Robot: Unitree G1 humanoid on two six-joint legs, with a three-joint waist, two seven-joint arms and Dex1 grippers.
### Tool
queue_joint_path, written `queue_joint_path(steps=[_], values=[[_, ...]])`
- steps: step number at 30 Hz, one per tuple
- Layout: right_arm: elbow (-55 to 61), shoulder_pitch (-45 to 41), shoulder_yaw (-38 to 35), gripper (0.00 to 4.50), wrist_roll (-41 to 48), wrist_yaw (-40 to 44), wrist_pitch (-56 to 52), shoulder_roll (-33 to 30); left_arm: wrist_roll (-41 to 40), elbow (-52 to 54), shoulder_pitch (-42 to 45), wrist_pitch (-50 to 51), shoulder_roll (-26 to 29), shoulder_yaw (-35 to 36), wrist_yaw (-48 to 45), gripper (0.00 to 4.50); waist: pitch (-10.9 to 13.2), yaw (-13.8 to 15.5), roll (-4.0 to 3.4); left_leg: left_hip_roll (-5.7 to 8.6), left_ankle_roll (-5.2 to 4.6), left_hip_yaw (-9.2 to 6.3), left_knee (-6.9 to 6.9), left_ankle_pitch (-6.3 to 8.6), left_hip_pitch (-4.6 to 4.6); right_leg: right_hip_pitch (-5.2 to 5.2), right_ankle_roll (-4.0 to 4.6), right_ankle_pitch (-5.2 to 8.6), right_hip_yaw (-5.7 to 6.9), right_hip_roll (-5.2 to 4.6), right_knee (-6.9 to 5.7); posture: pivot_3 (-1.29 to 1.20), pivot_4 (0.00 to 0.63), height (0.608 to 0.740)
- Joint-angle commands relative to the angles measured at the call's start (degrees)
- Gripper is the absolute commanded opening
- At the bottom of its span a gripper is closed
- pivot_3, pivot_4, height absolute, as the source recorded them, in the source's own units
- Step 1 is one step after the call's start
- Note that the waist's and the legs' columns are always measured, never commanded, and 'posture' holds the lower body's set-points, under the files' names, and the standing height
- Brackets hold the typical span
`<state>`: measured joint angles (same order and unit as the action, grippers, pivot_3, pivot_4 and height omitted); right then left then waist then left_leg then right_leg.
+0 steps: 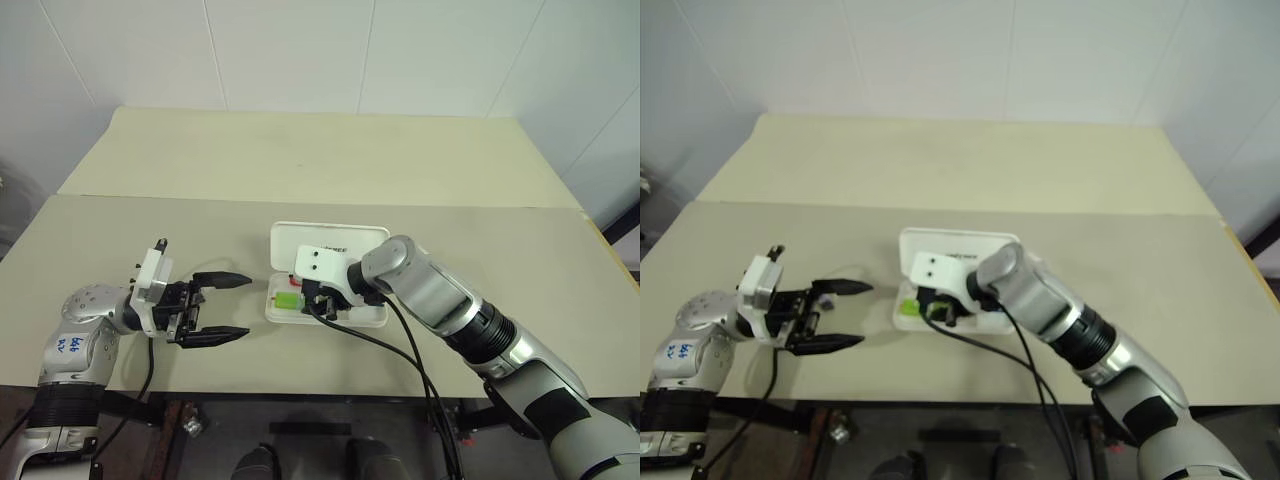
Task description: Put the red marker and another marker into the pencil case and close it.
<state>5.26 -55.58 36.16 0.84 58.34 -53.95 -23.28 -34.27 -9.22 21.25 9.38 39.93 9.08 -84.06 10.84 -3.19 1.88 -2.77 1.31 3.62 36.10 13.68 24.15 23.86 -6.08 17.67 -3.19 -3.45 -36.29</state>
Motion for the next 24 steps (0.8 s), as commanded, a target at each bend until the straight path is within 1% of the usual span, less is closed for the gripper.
queue_joint_path(steps=[1, 2, 4, 9, 10, 18, 24], values=[[2.18, -0.26, 0.66, 1.44, 0.05, 0.44, 0.71, -0.53, -0.87, 2.09, -0.39, -0.37, 0.07, 1.08, 0.09, 4.5, 0.0, 0.0, 0.0, 0.0, 0.0, 0.0, -0.01, 0.0, 0.0, 0.0, 0.0, 0.0, 0.0, 0.0, 0.0, 0.0, 0.15, 0.74], [2.24, -0.23, 0.71, 1.83, 0.11, 0.46, 0.74, -0.52, -0.87, 2.11, -0.43, -0.4, 0.05, 1.12, 0.13, 4.5, 0.0, 0.0, 0.0, 0.0, 0.0, 0.0, -0.01, 0.0, 0.0, 0.0, 0.0, 0.0, 0.0, 0.0, 0.01, 0.0, 0.15, 0.74], [2.32, -0.21, 0.78, 2.44, 0.19, 0.41, 0.77, -0.51, -0.93, 2.23, -0.58, -0.4, 0.05, 1.23, 0.22, 4.5, 0.0, -0.01, 0.0, 0.0, 0.0, 0.0, -0.01, 0.0, 0.0, 0.0, 0.0, 0.0, 0.0, 0.0, 0.01, 0.0, 0.15, 0.74], [2.04, -0.39, 0.42, 4.24, 0.29, 0.16, 1.12, -0.35, -0.97, 2.42, -0.75, -0.47, -0.01, 1.34, 0.52, 4.5, -0.01, -0.01, 0.01, 0.0, 0.0, 0.01, -0.02, 0.0, 0.0, 0.0, 0.0, 0.0, 0.0, 0.0, 0.03, 0.0, 0.15, 0.74], [2.04, -0.43, 0.32, 4.48, 0.37, 0.16, 1.14, -0.32, -0.98, 2.47, -0.78, -0.48, -0.01, 1.35, 0.56, 4.5, -0.01, -0.01, 0.01, -0.01, 0.0, 0.01, -0.02, 0.0, 0.0, 0.0, 0.0, 0.0, 0.01, 0.0, 0.03, 0.0, 0.15, 0.74], [2.17, -1.01, -2.17, 4.48, 1.79, -0.12, 2.29, -0.14, -1.09, 2.85, -1.08, -0.54, -0.01, 1.58, 1.13, 4.5, -0.01, 0.0, 0.01, 0.0, 0.0, 0.01, -0.01, 0.0, 0.0, 0.01, 0.0, 0.0, 0.0, 0.0, 0.0, 0.0, 0.15, 0.74], [4.32, -0.55, -5.92, 4.48, 4.43, 1.03, 3.96, -0.95, -1.01, 4.2, -1.72, -1.15, -0.44, 2.18, 2.82, 4.5, -0.01, 0.0, 0.01, 0.0, 0.0, 0.01, -0.02, 0.0, 0.0, 0.01, 0.0, 0.0, 0.0, -0.01, 0.02, 0.0, 0.15, 0.74]])
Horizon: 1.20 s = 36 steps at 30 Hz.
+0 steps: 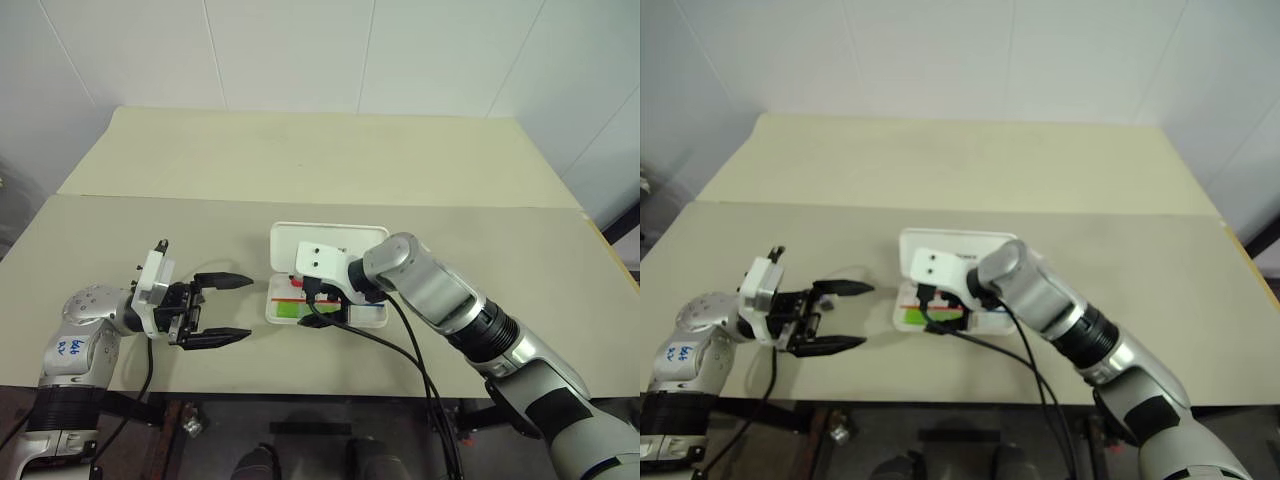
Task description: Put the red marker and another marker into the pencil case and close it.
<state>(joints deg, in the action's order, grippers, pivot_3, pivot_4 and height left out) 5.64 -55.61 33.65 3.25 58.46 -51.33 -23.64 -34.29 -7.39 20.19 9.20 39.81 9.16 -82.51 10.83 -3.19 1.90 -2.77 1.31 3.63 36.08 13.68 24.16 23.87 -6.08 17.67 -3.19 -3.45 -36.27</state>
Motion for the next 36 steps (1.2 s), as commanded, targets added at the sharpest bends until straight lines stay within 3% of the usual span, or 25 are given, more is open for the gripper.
queue_joint_path(steps=[1, 9, 16, 19, 26, 32, 36], values=[[5.28, 0.1, -4.63, 4.48, 3.09, 1.23, 1.64, -0.93, -1.1, 3.29, -1.2, -1.11, -0.63, 2.48, 2.25, 4.5, 0.0, 0.01, 0.0, 0.0, 0.0, 0.01, -0.01, 0.0, 0.0, 0.0, 0.0, 0.0, -0.01, -0.01, 0.01, 0.0, 0.15, 0.74], [17.55, 10.05, -18.84, 4.48, 16.56, 7.05, 8.35, -5.25, 2.24, 12.34, -8.16, -3.34, -4.0, 6.12, 16.45, 4.5, -0.01, 0.19, 0.01, -0.17, -0.04, -0.04, -0.1, 0.03, 0.01, -0.09, -0.03, -0.02, 0.04, -0.09, 0.2, 0.0, 0.15, 0.74], [16.4, 18.32, -27.88, 4.48, 22.5, 12.08, 17.98, -11.82, 6.56, 20.43, -14.55, -0.15, -7.4, 7.81, 34.36, 4.5, -0.01, 0.16, 0.03, -0.13, -0.12, -0.04, -0.01, 0.05, -0.07, -0.25, -0.18, -0.1, -0.01, -0.14, 0.29, 0.0, 0.15, 0.74], [12.86, 18.28, -28.19, 4.48, 21.28, 11.46, 20.79, -12.38, 8.0, 23.22, -16.09, 3.71, -9.39, 8.24, 42.93, 4.5, -0.02, -0.03, 0.04, -0.12, -0.09, -0.02, -0.01, 0.03, -0.2, -0.32, -0.24, -0.14, -0.1, -0.1, 0.26, 0.0, 0.15, 0.74], [5.27, 17.81, -27.14, 4.48, 18.36, 11.73, 26.24, -13.06, 12.83, 33.19, -16.19, 15.72, -24.63, 7.44, 72.81, 4.5, -0.03, 0.62, 0.05, -0.03, -0.1, -0.06, 0.01, 0.02, -0.29, -0.41, -0.33, -0.19, -0.18, -0.09, 0.3, 0.0, 0.15, 0.74], [2.03, 17.29, -26.23, 4.48, 17.63, 12.27, 28.41, -12.48, 18.91, 37.11, -14.88, 23.7, -33.03, 6.31, 89.24, 4.5, -0.03, 1.3, 0.07, 0.07, -0.1, -0.02, 0.07, 0.02, -0.31, -0.43, -0.41, -0.23, -0.2, -0.02, 0.29, 0.0, 0.15, 0.74], [0.43, 16.74, -25.67, 4.48, 17.42, 12.37, 29.55, -11.89, 20.53, 39.0, -14.35, 30.85, -37.13, 5.16, 95.42, 4.5, -0.04, 1.56, 0.07, 0.1, -0.1, 0.03, 0.12, 0.02, -0.27, -0.43, -0.42, -0.24, -0.19, 0.0, 0.3, 0.0, 0.15, 0.74]])
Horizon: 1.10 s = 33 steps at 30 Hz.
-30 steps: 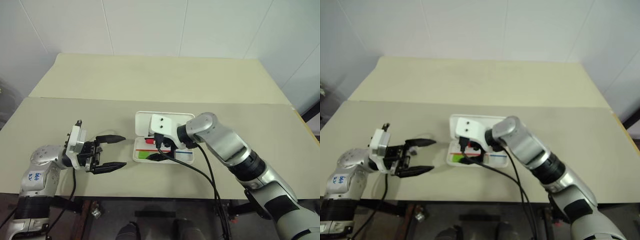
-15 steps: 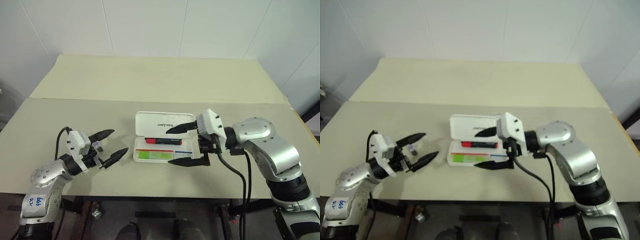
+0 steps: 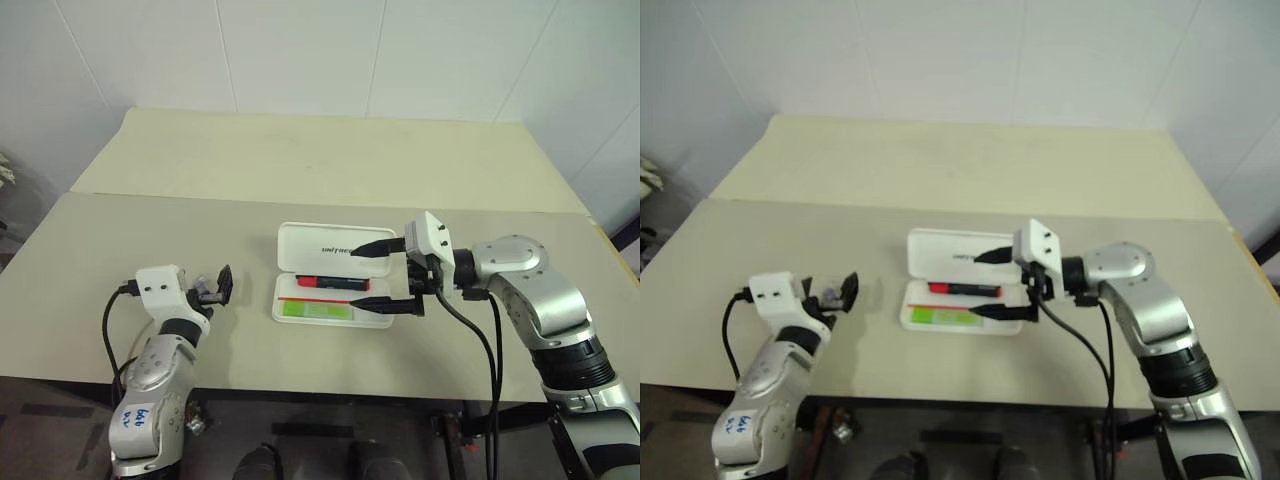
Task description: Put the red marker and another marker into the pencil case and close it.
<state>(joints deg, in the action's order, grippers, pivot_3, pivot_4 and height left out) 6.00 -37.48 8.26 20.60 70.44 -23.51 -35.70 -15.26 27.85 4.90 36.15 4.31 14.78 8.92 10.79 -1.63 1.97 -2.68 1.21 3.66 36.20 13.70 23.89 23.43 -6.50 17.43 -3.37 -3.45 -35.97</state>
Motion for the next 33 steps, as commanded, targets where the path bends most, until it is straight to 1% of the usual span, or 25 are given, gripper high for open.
queue_joint_path(steps=[1, 5, 12, 15, 17, 19, 20, 21, 22, 26, 33], values=[[-0.19, -1.55, -0.13, 4.48, 0.1, 0.34, 1.87, 0.3, 1.89, 3.78, 1.1, 4.67, -2.37, -0.7, 5.0, 4.5, 0.0, 0.04, 0.0, 0.0, 0.0, 0.0, 0.0, 0.0, 0.01, 0.0, 0.0, 0.0, 0.0, 0.01, 0.0, 0.0, 0.15, 0.74], [-0.92, -1.73, 0.19, 4.48, 0.09, 0.26, 2.5, 0.7, 3.08, 2.98, 2.58, 10.01, -4.81, -0.91, 8.53, 4.5, 0.0, 0.03, 0.0, 0.01, 0.01, 0.02, 0.0, 0.0, 0.0, 0.0, 0.0, 0.0, 0.01, 0.02, 0.02, 0.0, 0.15, 0.74], [-1.05, -1.4, -0.27, 4.48, 0.07, -0.37, 2.51, 0.97, 4.62, -0.61, 6.0, 17.05, -4.68, -0.19, 10.49, 4.5, 0.0, 0.06, 0.0, 0.03, 0.04, 0.01, 0.0, -0.03, 0.0, -0.01, 0.01, 0.0, 0.02, 0.04, 0.01, 0.0, 0.15, 0.74], [-1.01, -0.43, -0.97, 4.5, -0.14, -0.5, 2.56, -0.11, 6.58, -4.22, 7.87, 18.77, -2.95, 1.18, 11.58, 3.92, -0.01, 0.06, -0.01, 0.02, 0.07, 0.0, -0.01, -0.04, -0.07, -0.05, 0.01, 0.0, 0.02, 0.05, -0.01, 0.0, 0.15, 0.74], [-0.55, 0.02, -1.35, 4.5, -0.03, -0.82, 2.38, -0.51, 6.7, -4.76, 8.25, 19.03, -2.49, 1.2, 10.83, 3.29, -0.01, 0.03, -0.01, 0.02, 0.12, 0.0, -0.05, -0.07, -0.27, -0.2, 0.03, 0.0, 0.02, 0.07, -0.03, 0.0, 0.15, 0.74], [0.0, 0.4, -1.76, 4.5, 0.12, -1.27, 2.08, -0.99, 6.63, -4.95, 8.73, 19.5, -2.58, 1.36, 10.35, 2.62, -0.01, -0.07, -0.02, 0.02, 0.13, 0.0, -0.13, -0.07, -0.71, -0.69, 0.11, 0.05, 0.03, 0.06, 0.05, 0.0, 0.15, 0.74], [0.21, 0.53, -2.05, 4.5, 0.3, -1.5, 1.86, -1.31, 6.67, -5.09, 8.95, 19.71, -2.53, 1.35, 10.04, 2.28, -0.01, -0.08, -0.02, -0.01, 0.15, -0.02, -0.12, -0.05, -0.86, -0.86, 0.44, 0.21, 0.06, 0.05, 0.11, 0.0, 0.15, 0.74], [0.36, 0.62, -2.29, 4.5, 0.51, -1.65, 1.71, -1.59, 6.82, -5.21, 9.13, 19.87, -2.41, 1.27, 9.73, 1.95, -0.01, -0.06, -0.02, -0.01, 0.16, -0.02, -0.11, -0.04, -0.87, -0.89, 0.74, 0.33, 0.06, 0.04, 0.12, 0.0, 0.15, 0.74], [0.48, 0.68, -2.48, 4.5, 0.73, -1.74, 1.56, -1.83, 6.99, -5.31, 9.29, 20.02, -2.35, 1.24, 9.53, 1.59, -0.01, -0.05, -0.02, -0.01, 0.16, -0.02, -0.1, -0.05, -0.87, -0.9, 0.82, 0.35, 0.05, 0.03, 0.12, 0.0, 0.15, 0.74], [1.46, 1.59, -3.73, 4.5, 2.11, -1.62, 0.6, -3.32, 7.21, -5.51, 10.27, 21.36, -1.59, 1.09, 8.45, 0.36, -0.01, 0.19, -0.01, 0.05, 0.11, -0.04, -0.07, -0.08, -0.85, -0.95, 0.82, 0.32, 0.05, -0.06, 0.16, 0.0, 0.15, 0.74], [1.25, 2.2, -4.72, 4.5, 2.67, -1.75, 1.07, -4.17, 6.31, -4.14, 13.59, 24.56, 3.61, -0.87, 2.78, 0.35, -0.01, 0.13, -0.01, 0.05, 0.14, -0.08, -0.1, -0.08, -0.81, -0.95, 0.77, 0.27, 0.09, -0.08, 0.22, 0.0, 0.15, 0.74]])
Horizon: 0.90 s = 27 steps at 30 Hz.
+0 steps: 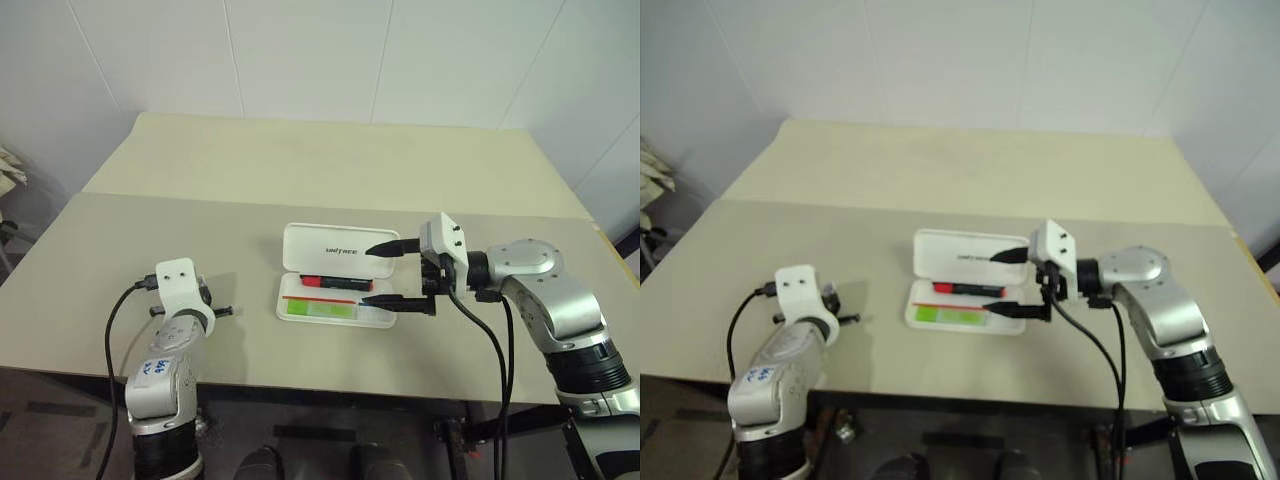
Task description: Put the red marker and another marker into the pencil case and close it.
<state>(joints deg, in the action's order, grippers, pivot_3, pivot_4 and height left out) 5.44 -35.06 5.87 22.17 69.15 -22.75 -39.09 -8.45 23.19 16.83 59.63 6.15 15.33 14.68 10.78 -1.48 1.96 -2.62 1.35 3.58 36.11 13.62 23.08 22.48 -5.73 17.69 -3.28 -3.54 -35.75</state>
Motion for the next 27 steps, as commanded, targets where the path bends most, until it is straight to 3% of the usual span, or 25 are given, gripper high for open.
queue_joint_path(steps=[1, 7, 9, 15, 18, 22, 27], values=[[1.73, -0.22, -2.4, 4.5, 1.07, -0.61, 0.38, -0.78, -0.95, 1.3, 2.16, 1.31, 3.16, -1.98, -4.7, 0.35, 0.0, -0.1, 0.0, 0.0, 0.0, 0.0, -0.01, 0.0, 0.01, 0.0, 0.0, 0.0, 0.0, 0.0, 0.02, 0.0, 0.15, 0.74], [1.25, 0.07, -2.88, 4.5, 1.31, -0.32, 0.66, -1.42, -4.97, 4.35, 3.44, -0.57, 12.4, -4.02, -17.39, 0.35, 0.01, -0.15, 0.01, -0.1, 0.03, -0.02, -0.2, 0.14, 0.16, 0.17, -0.23, -0.12, 0.0, -0.02, 0.19, 0.0, 0.15, 0.74], [1.5, 1.08, -4.08, 4.5, 2.96, 1.23, 0.63, -2.31, -10.1, 4.66, 4.4, -7.72, 14.6, -1.98, -26.6, 0.35, 0.01, -0.1, 0.01, -0.15, 0.11, -0.02, -0.34, 0.2, 0.13, 0.2, -0.24, -0.12, 0.01, -0.03, 0.22, 0.0, 0.15, 0.74], [1.87, 4.69, -8.75, 4.5, 8.57, 5.58, 1.25, -3.77, -18.26, 4.35, 6.73, -12.0, 24.65, -3.32, -44.37, 0.35, 0.01, -0.06, 0.0, -0.36, 0.33, 0.0, -0.68, 0.31, 0.18, 0.28, -0.07, 0.02, 0.18, 0.0, 0.42, 0.0, 0.15, 0.74], [0.62, 6.56, -9.81, 4.5, 9.21, 7.32, 1.8, -5.04, -22.81, 3.44, 8.8, -13.41, 25.5, -4.16, -50.73, 0.35, 0.02, -0.06, 0.0, -0.3, 0.3, 0.03, -0.77, 0.31, 0.18, 0.28, -0.09, 0.04, 0.17, 0.06, 0.53, 0.0, 0.15, 0.74], [-1.97, 11.16, -13.56, 4.5, 11.26, 10.88, 3.37, -6.72, -24.17, -0.4, 13.23, -19.69, 27.71, -11.56, -64.95, 0.35, 0.02, 0.2, 0.0, -0.14, 0.16, 0.09, -0.73, 0.29, 0.19, 0.26, -0.14, 0.06, 0.14, 0.13, 0.52, 0.0, 0.15, 0.74], [-2.83, 16.71, -16.05, 4.5, 11.72, 14.06, 6.44, -7.97, -22.66, -5.14, 17.8, -21.75, 26.88, -18.81, -70.35, 0.35, 0.02, -0.08, -0.01, -0.11, -0.01, 0.14, -0.46, 0.38, 0.14, 0.14, -0.27, 0.05, 0.05, 0.16, 0.45, 0.0, 0.15, 0.74]])
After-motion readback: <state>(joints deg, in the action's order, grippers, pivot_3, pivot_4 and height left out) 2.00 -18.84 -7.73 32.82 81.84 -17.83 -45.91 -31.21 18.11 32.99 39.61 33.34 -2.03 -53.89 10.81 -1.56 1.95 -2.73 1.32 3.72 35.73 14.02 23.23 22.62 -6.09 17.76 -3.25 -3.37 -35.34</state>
